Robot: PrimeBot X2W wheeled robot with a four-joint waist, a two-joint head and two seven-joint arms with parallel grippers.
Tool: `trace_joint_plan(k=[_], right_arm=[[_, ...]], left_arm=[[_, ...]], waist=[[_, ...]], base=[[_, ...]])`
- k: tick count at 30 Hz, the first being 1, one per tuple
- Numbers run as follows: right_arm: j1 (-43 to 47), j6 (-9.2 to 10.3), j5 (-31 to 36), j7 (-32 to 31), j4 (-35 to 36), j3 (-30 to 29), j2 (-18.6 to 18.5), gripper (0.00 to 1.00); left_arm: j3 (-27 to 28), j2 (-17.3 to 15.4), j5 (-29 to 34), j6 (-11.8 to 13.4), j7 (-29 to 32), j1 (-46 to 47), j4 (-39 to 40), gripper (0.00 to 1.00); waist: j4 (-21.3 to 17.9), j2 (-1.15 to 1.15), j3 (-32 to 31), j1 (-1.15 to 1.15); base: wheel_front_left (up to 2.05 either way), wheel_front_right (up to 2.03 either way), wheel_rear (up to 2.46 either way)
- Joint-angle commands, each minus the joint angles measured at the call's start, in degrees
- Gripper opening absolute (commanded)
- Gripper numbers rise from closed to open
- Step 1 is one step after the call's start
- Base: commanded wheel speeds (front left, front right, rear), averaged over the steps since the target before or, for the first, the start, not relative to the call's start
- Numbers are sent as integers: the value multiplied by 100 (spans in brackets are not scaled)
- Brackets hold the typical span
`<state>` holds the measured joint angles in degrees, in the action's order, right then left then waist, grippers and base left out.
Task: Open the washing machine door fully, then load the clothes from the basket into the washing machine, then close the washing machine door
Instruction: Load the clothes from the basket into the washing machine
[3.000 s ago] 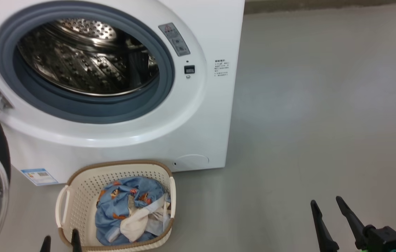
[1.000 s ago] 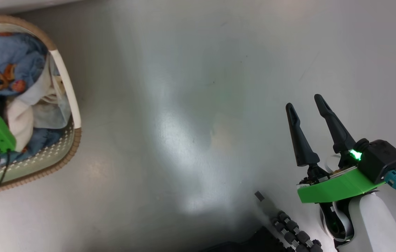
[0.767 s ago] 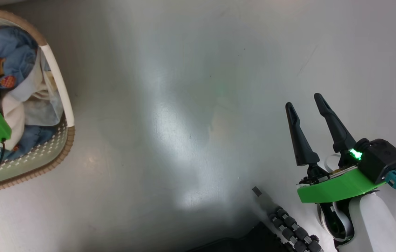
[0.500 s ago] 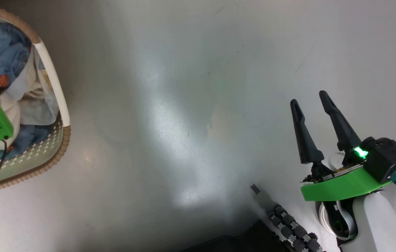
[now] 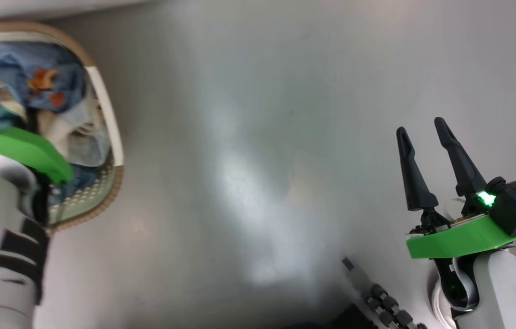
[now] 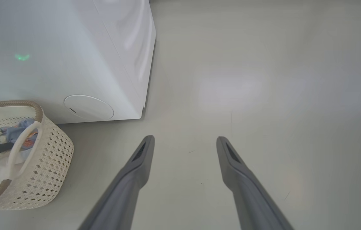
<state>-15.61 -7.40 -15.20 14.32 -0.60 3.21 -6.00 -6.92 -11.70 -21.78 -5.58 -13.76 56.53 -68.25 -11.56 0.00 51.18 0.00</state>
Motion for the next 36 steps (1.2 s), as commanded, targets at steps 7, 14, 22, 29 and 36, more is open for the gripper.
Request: trace_joint_plan(k=[7,14,22,29,36], right_arm=[[384,-9,-90,68,-35,23,-143,100],[715,-9,-65,68,-183,-44,-208,100],[1116,-9,-35,68,-314,-22,-172,100],[1494,-9,25,68,-407,34,-129,100],[1868,-9,204,68,-418,37,-107,100]], left_arm=[[334,175,-164,-121,-121,-1148,1232,0],[826,544,-7,-92,-123,-2469,2743,0],[1153,806,287,-58,-123,-3709,3936,0],[1195,874,339,-33,-123,-4584,4594,0],[995,880,175,289,-123,-5417,5312,0]], waist=[[706,0,-1057,0],[1080,0,-1964,0],[1317,0,-2943,0],[1427,0,-3729,0],[1507,0,-4459,0]], base=[[0,0,0],[0,0,0],[0,0,0],[0,0,0],[0,0,0]])
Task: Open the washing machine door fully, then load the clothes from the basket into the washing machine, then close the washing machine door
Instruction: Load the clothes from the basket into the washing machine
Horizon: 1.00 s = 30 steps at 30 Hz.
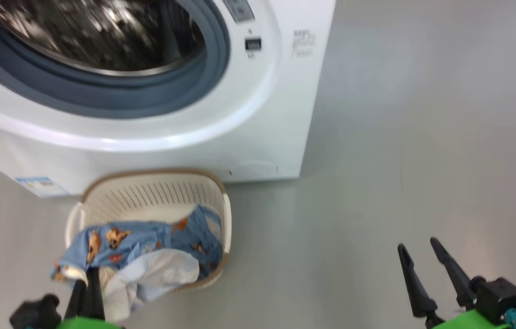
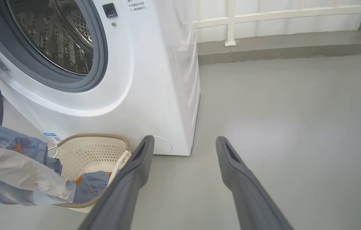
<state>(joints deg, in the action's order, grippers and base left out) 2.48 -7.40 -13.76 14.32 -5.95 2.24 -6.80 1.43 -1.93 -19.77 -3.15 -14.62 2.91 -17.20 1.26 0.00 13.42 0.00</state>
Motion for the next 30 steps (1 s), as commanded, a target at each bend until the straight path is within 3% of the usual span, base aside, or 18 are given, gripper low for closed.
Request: trace_joint_plan(k=[1,9,30], right_arm=[[100,-9,91,68,125,133,-29,100],[463,-9,300,68,179,-2,-6,100],[652,-9,493,68,185,-166,167,100]], left_arm=[[143,-97,-28,97,-38,-166,325,0],[26,-96,240,385,-38,-901,1082,0],[-221,-95,479,482,-38,-1359,1938,0]], waist=[[234,0,-773,0],[328,0,-1365,0],[431,0,-1585,0]], base=[[0,0,0],[0,0,0],[0,0,0]])
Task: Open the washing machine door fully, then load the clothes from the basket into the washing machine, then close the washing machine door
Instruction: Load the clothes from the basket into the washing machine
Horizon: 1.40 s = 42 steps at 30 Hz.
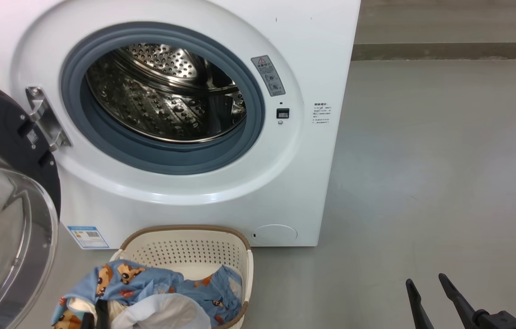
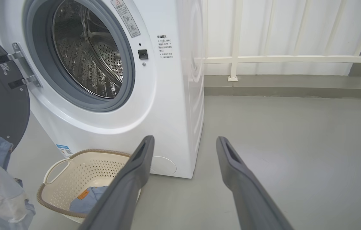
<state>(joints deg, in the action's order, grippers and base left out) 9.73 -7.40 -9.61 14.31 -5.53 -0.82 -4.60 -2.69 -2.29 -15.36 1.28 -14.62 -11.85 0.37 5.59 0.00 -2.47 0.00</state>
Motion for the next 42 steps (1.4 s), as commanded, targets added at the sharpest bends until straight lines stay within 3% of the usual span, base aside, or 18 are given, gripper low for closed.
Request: trace_joint_plan(k=[1,15,26,36,42], right_arm=[[-70,-9,81,69,145,146,-57,100],[-89,-9,59,69,112,227,-45,100],[-238,-9,14,69,140,304,-3,100],[-705,-9,-76,69,196,336,86,100],[-1037,-9,-202,69,131,567,153,100]], left_arm=[[193,-59,50,34,-38,112,182,0],[169,-59,20,25,-38,99,123,0],[131,-59,-281,199,-38,454,169,0],[280,-69,-247,140,-38,1797,114,0],[561,-390,-156,115,-38,2865,-503,0]], waist=[[-7,0,9,0],[-93,0,81,0],[-361,0,353,0],[-834,0,1145,0],[-1238,0,1589,0]], base=[[0,0,0],[0,0,0],[0,0,0],[0,0,0],[0,0,0]])
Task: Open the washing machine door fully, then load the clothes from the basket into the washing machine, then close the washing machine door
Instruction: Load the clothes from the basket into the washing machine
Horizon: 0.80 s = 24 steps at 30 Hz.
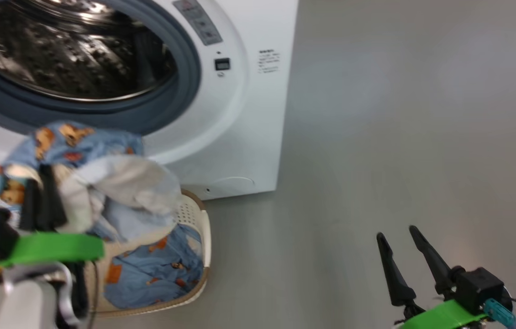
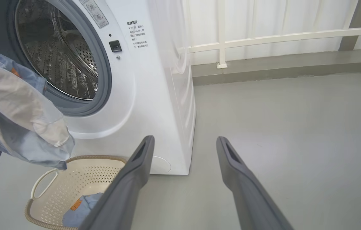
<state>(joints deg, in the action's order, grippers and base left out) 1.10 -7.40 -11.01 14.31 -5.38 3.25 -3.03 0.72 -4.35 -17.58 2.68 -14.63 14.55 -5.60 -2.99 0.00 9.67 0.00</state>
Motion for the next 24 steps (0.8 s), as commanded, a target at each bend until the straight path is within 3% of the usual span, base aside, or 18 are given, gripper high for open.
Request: trace_joint_plan(k=[1,12,24], right_arm=[[-229,-9,-83,69,102,198,1,100],[-642,-9,-397,69,2,559,13,100],[-1111,-9,-433,69,-45,1042,14,100]], left_arm=[[286,-260,59,-27,-37,410,-51,0],[548,-1226,220,-90,-23,2443,-1890,0],[173,-1805,608,-205,-27,4931,-3472,0]], waist=[[-460,0,449,0],[-1240,0,1368,0],[-1635,0,2517,0]], base=[[0,0,0],[0,0,0],[0,0,0]])
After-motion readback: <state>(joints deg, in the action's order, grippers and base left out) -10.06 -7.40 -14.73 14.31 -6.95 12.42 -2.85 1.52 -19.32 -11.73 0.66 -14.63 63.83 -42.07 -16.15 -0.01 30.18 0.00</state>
